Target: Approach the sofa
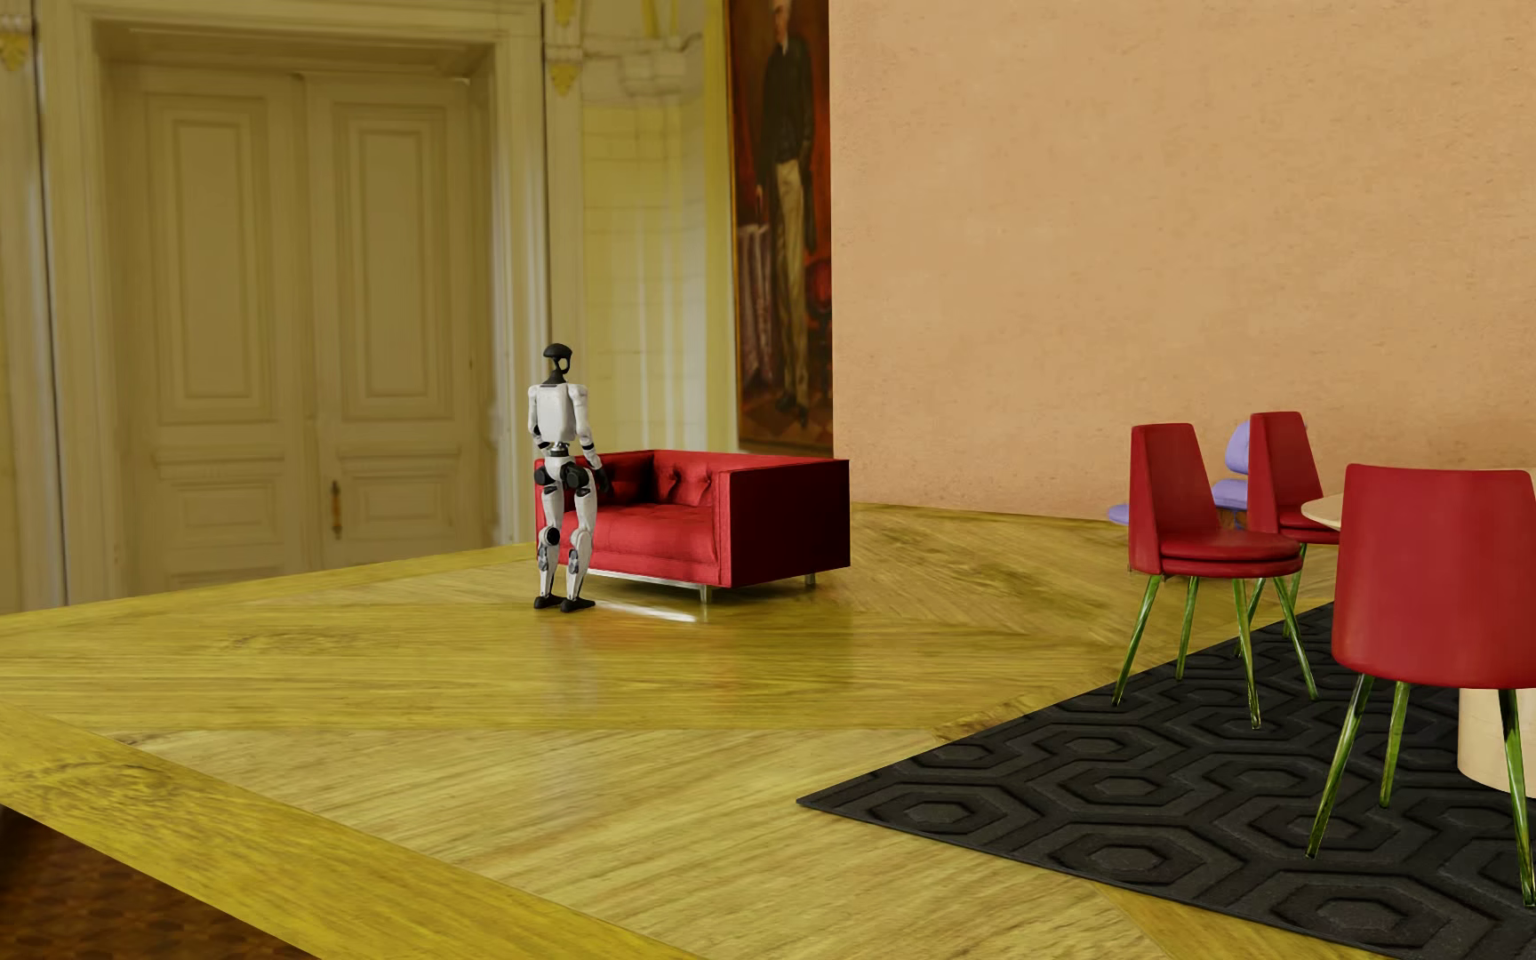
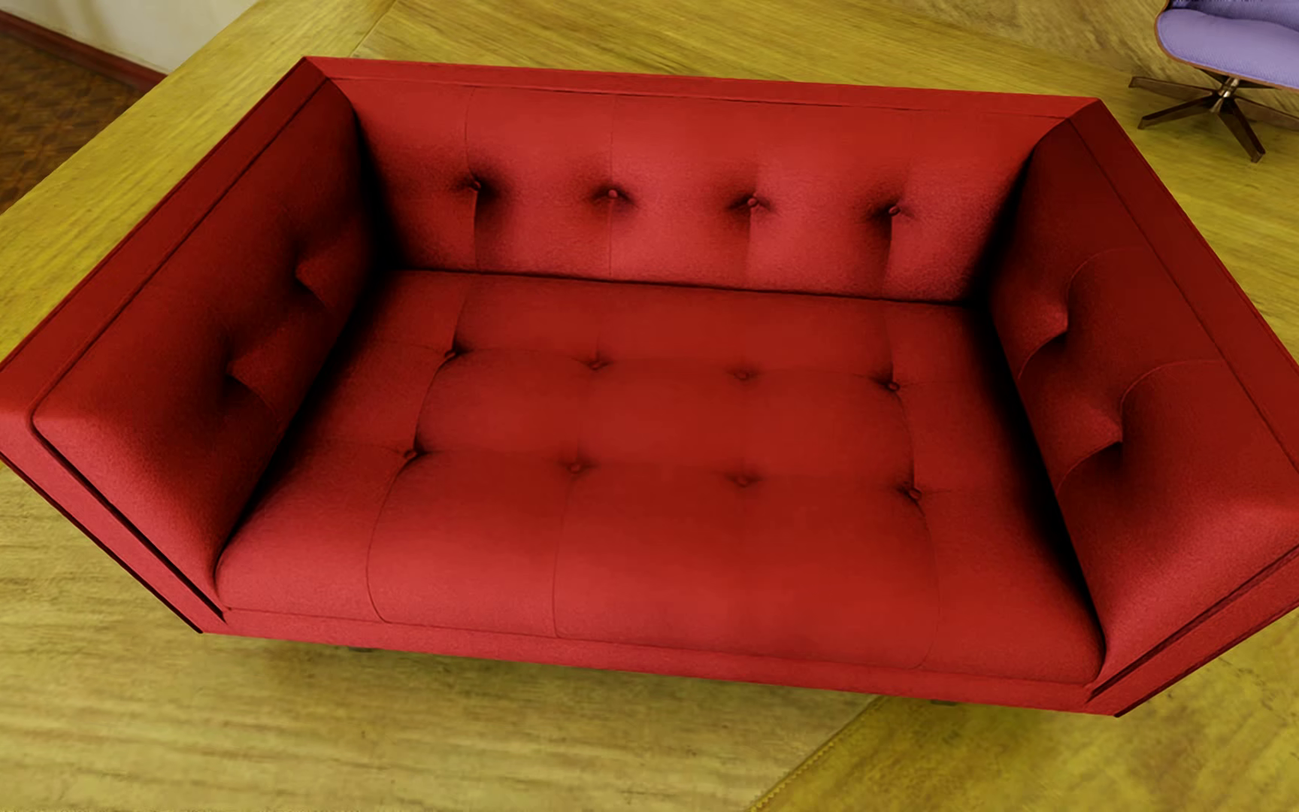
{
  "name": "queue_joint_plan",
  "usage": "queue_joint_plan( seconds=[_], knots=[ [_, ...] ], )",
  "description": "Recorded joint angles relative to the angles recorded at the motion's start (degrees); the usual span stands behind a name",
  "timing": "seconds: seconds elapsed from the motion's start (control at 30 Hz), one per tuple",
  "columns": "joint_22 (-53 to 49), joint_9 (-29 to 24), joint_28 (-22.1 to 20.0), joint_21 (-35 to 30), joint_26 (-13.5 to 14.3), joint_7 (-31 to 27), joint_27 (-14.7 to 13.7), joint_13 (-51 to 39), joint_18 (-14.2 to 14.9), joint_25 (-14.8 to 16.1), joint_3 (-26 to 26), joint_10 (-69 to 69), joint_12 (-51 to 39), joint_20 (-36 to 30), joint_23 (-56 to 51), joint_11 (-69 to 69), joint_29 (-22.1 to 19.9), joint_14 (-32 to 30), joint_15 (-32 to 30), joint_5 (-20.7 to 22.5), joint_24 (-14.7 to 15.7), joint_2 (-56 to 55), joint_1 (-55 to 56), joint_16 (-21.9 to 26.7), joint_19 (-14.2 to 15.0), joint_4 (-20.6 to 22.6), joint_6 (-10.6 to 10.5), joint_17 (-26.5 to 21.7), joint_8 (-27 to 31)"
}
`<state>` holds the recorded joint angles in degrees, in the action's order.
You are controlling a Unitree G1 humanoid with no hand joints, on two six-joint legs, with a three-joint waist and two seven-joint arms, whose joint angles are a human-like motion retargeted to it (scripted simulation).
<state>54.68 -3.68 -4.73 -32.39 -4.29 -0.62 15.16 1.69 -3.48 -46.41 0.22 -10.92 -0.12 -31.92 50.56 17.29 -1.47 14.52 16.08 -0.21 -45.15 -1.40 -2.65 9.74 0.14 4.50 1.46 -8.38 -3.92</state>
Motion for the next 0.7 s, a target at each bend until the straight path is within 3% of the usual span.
queue_joint_plan(
  seconds=[0.7],
  knots=[
    [-0.4,0.0,0.0,2.5,-1.0,1.1,-1.8,-1.3,0.3,-0.5,-0.2,-0.3,0.5,1.1,0.1,1.1,0.9,0.7,0.5,0.7,0.3,0.1,-0.8,-1.5,-0.7,-0.6,0.2,0.2,1.0]
  ],
)
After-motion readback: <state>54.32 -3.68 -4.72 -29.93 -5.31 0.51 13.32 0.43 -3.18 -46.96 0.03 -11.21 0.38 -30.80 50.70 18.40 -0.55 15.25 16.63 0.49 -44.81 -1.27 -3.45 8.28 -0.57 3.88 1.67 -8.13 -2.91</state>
